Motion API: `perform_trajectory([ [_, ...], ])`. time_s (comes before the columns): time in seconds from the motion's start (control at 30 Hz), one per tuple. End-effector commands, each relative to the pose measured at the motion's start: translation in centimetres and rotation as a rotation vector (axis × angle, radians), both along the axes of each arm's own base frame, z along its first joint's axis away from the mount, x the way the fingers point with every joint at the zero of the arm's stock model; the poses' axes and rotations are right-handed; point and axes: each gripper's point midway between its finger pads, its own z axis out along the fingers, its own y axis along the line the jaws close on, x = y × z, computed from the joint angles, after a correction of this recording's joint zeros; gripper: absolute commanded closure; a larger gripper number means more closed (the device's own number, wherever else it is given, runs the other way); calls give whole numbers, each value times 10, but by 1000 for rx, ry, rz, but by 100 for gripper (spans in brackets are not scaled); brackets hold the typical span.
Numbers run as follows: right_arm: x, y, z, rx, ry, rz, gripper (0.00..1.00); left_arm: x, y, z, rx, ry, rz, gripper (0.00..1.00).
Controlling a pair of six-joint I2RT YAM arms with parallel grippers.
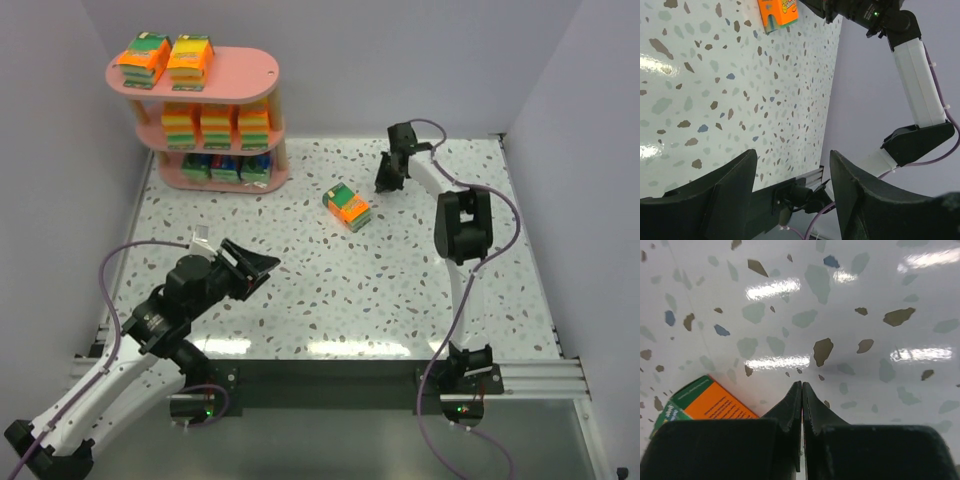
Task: Place and organize the cleaning sponges onto the shelf
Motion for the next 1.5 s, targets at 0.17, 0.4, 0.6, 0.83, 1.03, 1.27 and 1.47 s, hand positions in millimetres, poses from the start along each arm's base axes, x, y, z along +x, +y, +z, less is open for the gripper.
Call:
perform_trajectory([
  [0.17,-19,37,-14,114,30,176,100,3,11,-10,27,29,64,35],
  [0.4,-59,67,-24,182,124,283,100,11,-2,-32,38,57,35,35],
  [0.6,-131,106,-17,274,175,387,100,18,-2,-64,45,107,72,37],
  [0.83,-195,131,5,378,193,435,100,43,-23,-83,48,86,52,38],
  [1.03,-204,103,46,273,120,390,100,101,-73,-69,22,14,6,38],
  [1.27,-251,29,87,130,45,230,69,166,-111,-71,-9,21,77,37],
  [1.47,-293,4,119,115,-5,210,44,191,-131,-91,-57,86,116,37],
])
